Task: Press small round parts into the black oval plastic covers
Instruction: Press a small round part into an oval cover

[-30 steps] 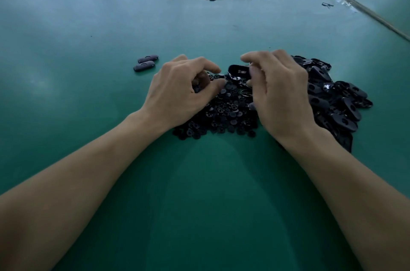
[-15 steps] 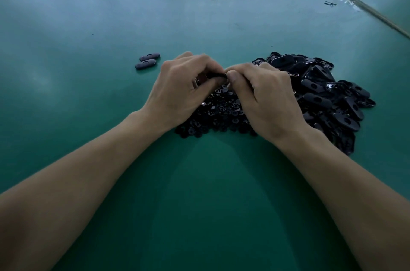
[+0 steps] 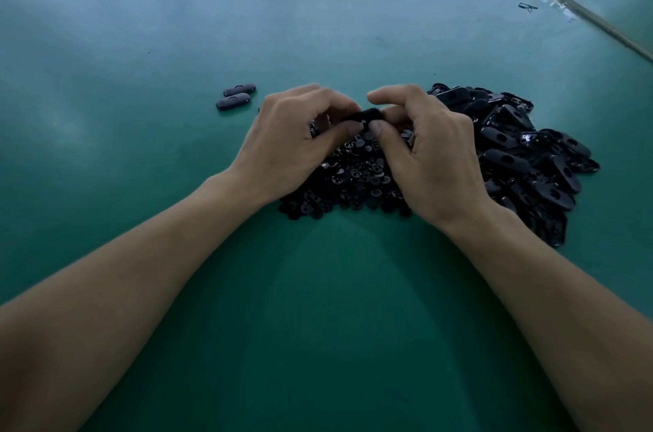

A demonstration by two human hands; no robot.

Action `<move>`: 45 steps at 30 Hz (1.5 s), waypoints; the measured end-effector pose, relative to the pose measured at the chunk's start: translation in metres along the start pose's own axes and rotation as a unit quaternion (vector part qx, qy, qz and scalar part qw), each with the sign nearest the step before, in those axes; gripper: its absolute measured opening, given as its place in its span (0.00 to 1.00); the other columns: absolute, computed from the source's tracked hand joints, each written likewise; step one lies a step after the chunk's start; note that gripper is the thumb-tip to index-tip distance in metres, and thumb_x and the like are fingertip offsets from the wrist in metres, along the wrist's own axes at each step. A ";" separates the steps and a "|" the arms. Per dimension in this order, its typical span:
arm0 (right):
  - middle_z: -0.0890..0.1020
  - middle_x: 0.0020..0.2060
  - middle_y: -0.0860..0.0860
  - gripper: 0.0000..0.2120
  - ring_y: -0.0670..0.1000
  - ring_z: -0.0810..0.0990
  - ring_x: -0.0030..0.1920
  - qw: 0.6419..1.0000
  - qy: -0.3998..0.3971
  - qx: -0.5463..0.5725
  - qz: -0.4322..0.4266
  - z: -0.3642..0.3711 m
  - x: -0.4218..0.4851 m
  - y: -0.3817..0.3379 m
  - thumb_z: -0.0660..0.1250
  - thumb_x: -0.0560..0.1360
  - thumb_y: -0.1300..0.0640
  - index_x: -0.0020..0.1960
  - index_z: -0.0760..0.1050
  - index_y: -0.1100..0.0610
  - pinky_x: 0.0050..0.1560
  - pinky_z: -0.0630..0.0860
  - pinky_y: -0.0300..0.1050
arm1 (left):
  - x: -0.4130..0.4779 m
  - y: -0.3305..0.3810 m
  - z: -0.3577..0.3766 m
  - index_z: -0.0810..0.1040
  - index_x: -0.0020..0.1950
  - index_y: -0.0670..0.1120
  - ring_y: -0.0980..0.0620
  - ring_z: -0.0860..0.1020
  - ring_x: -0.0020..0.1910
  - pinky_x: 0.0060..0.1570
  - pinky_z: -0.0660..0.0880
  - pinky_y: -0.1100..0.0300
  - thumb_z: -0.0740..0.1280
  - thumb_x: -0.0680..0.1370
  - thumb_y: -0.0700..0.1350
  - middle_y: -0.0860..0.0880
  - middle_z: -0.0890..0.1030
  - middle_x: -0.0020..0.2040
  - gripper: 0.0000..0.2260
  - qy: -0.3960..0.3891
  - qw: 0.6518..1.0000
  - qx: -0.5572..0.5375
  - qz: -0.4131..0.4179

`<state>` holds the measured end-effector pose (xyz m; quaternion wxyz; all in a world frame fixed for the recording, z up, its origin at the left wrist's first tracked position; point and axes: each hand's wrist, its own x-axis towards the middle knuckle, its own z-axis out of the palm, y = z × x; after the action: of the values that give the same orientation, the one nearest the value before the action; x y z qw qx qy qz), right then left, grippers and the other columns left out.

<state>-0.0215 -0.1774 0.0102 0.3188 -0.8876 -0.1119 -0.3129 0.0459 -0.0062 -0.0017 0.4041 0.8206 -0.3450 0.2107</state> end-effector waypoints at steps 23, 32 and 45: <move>0.79 0.44 0.51 0.08 0.55 0.75 0.53 0.983 -0.132 -0.121 0.031 0.001 -0.001 0.001 0.69 0.78 0.50 0.51 0.83 0.53 0.59 0.71 0.53 | 0.005 0.004 -0.004 0.80 0.47 0.58 0.64 0.80 0.39 0.38 0.72 0.69 0.71 0.77 0.43 0.59 0.83 0.40 0.09 0.055 0.984 -0.104 -0.131; 0.81 0.41 0.53 0.09 0.57 0.76 0.46 0.989 -0.093 -0.112 0.006 0.001 -0.001 -0.001 0.64 0.80 0.54 0.48 0.80 0.57 0.55 0.72 0.53 | 0.006 0.008 -0.007 0.78 0.42 0.56 0.62 0.80 0.39 0.35 0.72 0.70 0.73 0.77 0.46 0.57 0.82 0.39 0.07 0.073 0.983 -0.100 -0.133; 0.78 0.33 0.52 0.05 0.55 0.75 0.35 0.999 -0.022 -0.015 0.024 0.000 0.002 -0.004 0.66 0.75 0.61 0.41 0.74 0.59 0.38 0.73 0.53 | 0.003 0.007 -0.002 0.80 0.66 0.46 0.65 0.74 0.42 0.44 0.74 0.71 0.68 0.80 0.41 0.58 0.74 0.44 0.14 0.068 0.997 -0.016 -0.041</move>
<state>-0.0210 -0.1745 0.0135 0.3108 -0.9012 -0.0931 -0.2874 0.0430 -0.0088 0.0054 0.4482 0.8109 -0.2862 0.2441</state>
